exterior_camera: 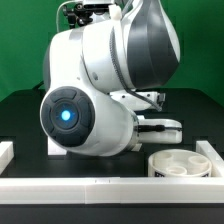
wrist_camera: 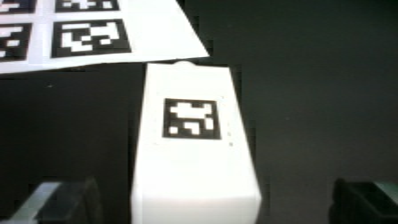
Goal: Assemble stool
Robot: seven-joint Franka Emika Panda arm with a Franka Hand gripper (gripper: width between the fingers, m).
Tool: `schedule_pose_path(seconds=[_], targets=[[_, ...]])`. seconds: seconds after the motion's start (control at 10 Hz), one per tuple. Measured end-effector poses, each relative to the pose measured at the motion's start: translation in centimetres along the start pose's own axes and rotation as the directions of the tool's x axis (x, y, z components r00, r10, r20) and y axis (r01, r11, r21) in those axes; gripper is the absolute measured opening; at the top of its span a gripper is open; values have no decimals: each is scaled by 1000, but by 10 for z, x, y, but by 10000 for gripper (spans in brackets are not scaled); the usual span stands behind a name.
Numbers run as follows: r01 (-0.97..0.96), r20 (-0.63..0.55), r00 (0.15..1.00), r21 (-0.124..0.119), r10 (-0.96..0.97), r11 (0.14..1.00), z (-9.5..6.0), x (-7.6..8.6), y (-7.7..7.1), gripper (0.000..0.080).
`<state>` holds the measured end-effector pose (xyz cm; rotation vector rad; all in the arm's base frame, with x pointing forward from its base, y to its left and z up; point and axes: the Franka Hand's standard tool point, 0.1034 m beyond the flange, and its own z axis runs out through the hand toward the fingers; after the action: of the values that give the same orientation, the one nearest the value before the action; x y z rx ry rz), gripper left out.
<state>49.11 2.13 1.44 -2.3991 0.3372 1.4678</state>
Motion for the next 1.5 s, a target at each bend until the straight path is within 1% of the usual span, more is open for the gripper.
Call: schedule_pose_path(seconds=[0.3, 0.5, 0.6, 0.7, 0.8, 0.9, 1.2, 1.3, 1.4, 1.5], targets=[[31, -25, 999, -2, -31, 1000, 4, 8, 0, 648], [35, -44, 998, -2, -35, 999, 7, 10, 0, 648], [36, -48, 998, -3, -36, 999, 7, 10, -1, 517], [36, -49, 998, -4, -36, 999, 8, 10, -1, 517], [37, -49, 998, -5, -37, 999, 8, 10, -2, 377], [39, -50, 998, -5, -39, 999, 8, 10, -3, 339], [57, -51, 997, -6, -57, 998, 6, 9, -3, 339], [66, -53, 996, -6, -66, 998, 0, 6, -6, 339], [81, -55, 995, -6, -81, 997, -10, -1, -13, 339], [98, -50, 994, 0, -97, 995, -22, -9, -20, 340]])
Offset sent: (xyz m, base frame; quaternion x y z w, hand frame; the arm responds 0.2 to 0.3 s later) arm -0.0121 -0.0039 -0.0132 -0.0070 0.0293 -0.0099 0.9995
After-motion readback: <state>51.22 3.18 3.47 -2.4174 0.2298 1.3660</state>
